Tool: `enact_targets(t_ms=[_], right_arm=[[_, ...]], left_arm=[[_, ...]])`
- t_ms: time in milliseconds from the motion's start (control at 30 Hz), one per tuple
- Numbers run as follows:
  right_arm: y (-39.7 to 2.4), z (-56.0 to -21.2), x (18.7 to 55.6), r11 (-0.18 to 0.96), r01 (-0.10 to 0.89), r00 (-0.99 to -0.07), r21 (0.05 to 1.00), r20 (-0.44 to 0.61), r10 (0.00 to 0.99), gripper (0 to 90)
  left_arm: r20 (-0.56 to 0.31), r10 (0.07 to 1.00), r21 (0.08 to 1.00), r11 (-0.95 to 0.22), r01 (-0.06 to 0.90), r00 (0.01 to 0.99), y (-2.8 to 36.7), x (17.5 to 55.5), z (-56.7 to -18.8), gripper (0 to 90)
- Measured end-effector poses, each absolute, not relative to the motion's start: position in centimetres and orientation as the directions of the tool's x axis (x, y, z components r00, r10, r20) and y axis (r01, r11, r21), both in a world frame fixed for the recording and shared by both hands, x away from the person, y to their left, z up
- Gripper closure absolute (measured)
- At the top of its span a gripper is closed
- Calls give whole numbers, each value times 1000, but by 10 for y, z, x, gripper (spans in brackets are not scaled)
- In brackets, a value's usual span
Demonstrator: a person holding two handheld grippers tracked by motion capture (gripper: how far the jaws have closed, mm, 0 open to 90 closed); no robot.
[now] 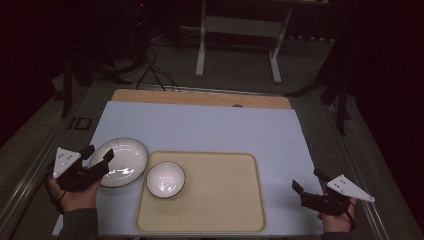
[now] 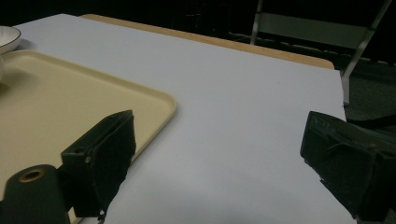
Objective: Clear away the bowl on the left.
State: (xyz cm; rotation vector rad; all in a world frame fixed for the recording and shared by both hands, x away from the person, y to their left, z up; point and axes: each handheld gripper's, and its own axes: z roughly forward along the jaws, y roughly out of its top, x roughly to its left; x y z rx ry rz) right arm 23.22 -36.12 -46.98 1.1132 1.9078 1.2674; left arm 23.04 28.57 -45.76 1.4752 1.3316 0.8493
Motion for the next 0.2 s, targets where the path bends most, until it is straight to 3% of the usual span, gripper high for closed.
enact_targets(t_ms=[200], right_arm=[[-361,-470,233,198,319,-478,927,-23,878,101]], left_arm=[[-90,984,944,34,329,156,286,230,-461,352]])
